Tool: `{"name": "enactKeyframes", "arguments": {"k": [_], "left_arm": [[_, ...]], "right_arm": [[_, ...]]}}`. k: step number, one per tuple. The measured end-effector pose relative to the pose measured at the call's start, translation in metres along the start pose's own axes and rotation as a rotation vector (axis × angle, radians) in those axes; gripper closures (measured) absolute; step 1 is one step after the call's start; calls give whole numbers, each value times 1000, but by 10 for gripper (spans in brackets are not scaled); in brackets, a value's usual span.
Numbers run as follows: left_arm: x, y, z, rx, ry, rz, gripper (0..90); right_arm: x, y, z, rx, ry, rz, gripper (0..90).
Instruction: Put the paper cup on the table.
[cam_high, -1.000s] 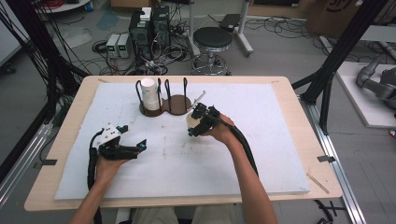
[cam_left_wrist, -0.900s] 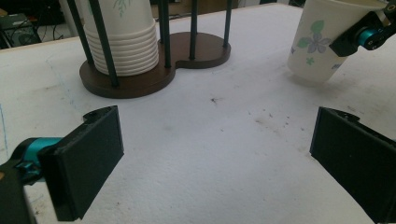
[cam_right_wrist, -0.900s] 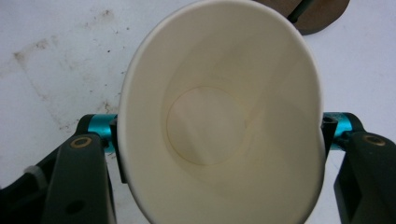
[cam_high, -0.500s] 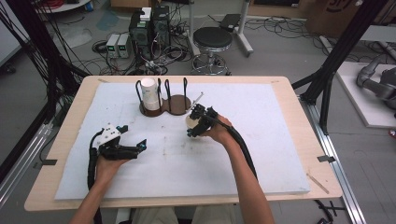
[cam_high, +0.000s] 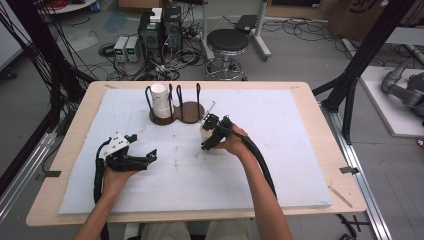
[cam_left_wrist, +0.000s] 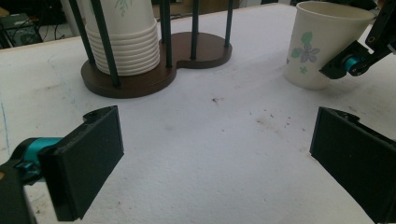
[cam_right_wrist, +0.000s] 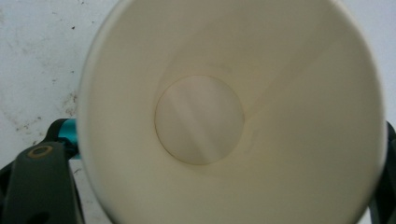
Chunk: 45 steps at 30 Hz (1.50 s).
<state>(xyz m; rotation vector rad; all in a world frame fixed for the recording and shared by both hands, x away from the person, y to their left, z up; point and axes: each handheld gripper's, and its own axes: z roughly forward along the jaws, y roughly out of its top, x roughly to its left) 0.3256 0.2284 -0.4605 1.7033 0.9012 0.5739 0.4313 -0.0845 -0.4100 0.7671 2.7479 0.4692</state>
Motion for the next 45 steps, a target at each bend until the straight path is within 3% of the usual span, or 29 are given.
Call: {"name": "enactKeyframes", "arguments": {"k": [10,13,17,26,31,38,45], "left_arm": [[0,0,0,0,-1,0,27],[0,0,0,0,-1,0,27],[0,0,0,0,-1,1,26],[0,0,0,1,4,-2,26],[0,0,0,2,6,-1,27],[0,0,0,-1,5,3,26],[0,-1,-2,-21,-2,5,27]], "right_arm": [[-2,-2,-4,-9,1,11,172],[-4,-8,-9,-49,7,25,172],[-4,-19,-11,-64,34,50,172],[-3,-40,-23,-143,33,68,172],[-1,-65,-32,-218,42,110,173],[1,-94,-39,-316,33,129,173],[-1,-134,-42,-394,-10,198,173]]}}
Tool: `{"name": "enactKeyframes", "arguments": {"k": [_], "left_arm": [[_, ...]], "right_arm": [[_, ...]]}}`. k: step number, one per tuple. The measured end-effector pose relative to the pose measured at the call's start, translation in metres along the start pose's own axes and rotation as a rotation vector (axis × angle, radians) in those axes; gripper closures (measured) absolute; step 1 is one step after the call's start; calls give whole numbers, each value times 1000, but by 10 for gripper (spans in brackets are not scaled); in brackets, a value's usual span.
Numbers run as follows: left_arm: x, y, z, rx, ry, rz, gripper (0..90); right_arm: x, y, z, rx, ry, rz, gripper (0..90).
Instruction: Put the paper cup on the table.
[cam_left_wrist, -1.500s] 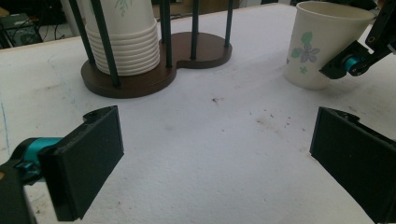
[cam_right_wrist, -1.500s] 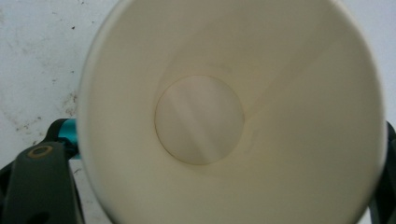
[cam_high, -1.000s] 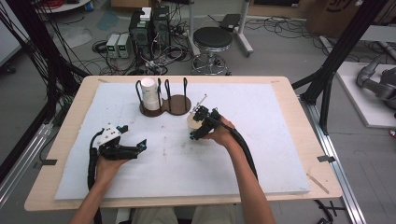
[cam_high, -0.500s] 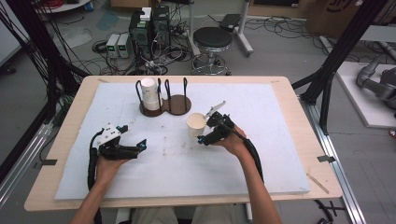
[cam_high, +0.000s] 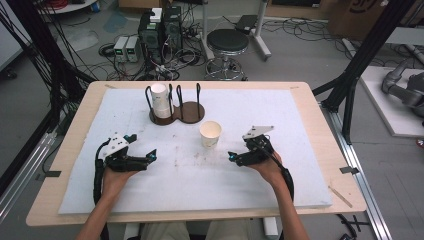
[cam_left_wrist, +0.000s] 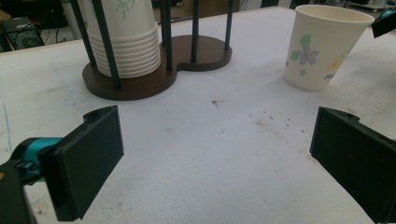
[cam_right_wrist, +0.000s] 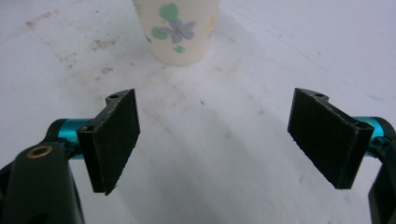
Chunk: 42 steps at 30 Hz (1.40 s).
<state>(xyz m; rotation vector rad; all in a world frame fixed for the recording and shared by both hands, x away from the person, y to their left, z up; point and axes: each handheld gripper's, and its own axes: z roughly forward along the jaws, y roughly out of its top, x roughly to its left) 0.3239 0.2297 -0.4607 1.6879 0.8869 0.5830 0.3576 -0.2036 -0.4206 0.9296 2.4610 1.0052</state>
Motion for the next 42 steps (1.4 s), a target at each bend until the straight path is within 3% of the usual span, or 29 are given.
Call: {"name": "enactKeyframes", "arguments": {"k": [3,4,5,6,14,21,34,42], "left_arm": [[0,0,-1,-3,3,2,26],[-1,0,-1,-3,4,4,27],[-1,0,-1,-3,4,4,27],[-1,0,-1,-4,4,6,26],[-2,-2,-4,-23,15,2,27],[-2,-3,-7,-26,18,5,27],[-3,-4,-9,-36,24,7,27],[-4,-4,-9,-35,24,5,27]], "right_arm": [[-6,-16,-8,-57,-24,35,173],[-9,-26,-13,-105,-29,56,173],[-9,-26,-13,-105,-29,56,173],[-12,-35,-17,-139,-37,62,173],[-17,-58,-29,-224,-82,94,173],[-20,-68,-27,-250,-110,114,173],[-21,-70,-27,-253,-90,139,173],[-20,-70,-26,-252,-93,123,173]]}}
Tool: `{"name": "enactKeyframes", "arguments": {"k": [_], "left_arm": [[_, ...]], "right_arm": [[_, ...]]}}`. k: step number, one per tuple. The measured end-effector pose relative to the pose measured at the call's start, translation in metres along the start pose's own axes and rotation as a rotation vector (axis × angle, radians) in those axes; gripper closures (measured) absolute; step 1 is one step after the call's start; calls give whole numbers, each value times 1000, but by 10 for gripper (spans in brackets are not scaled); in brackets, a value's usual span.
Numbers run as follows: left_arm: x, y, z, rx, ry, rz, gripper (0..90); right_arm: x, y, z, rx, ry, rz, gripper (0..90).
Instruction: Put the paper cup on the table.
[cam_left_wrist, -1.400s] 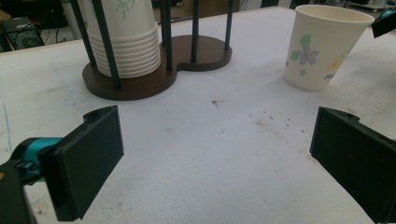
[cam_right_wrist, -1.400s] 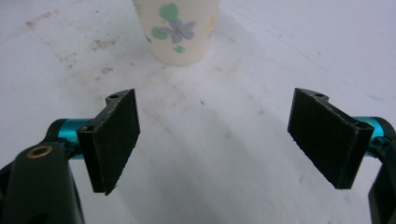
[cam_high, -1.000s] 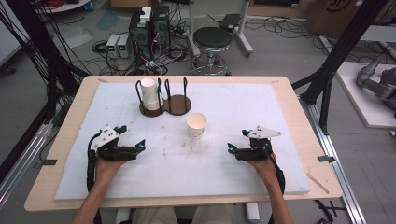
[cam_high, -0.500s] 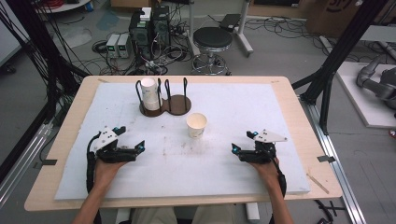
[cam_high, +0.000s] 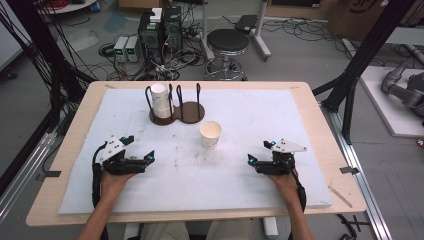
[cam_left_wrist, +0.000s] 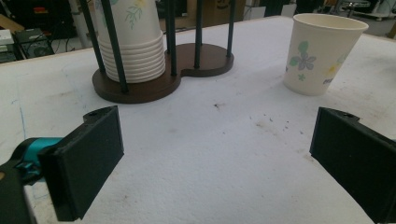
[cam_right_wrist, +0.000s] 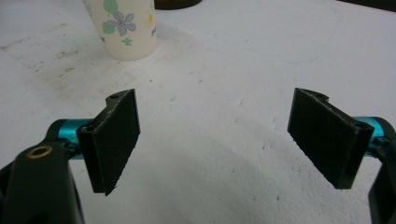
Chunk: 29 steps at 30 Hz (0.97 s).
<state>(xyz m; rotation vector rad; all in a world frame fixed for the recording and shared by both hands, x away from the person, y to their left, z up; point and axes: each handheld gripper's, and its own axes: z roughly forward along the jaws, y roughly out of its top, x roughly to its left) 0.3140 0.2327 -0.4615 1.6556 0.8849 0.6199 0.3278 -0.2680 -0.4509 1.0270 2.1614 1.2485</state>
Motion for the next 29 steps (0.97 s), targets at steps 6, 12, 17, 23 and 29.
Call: {"name": "enactKeyframes", "arguments": {"k": [6,12,17,23,29], "left_arm": [[0,0,0,1,0,1,27],[0,0,0,2,-2,2,27],[0,0,-1,-6,-2,-4,27],[1,0,-1,-10,-5,-7,27],[1,-1,-1,-15,-5,-10,27]], "right_arm": [[0,0,-1,-4,0,-2,173],[0,-1,-2,-19,0,-2,173],[0,-1,-2,-26,-3,-2,173],[1,-2,-3,-31,-8,-6,173],[-1,-2,-3,-34,1,4,173]]}}
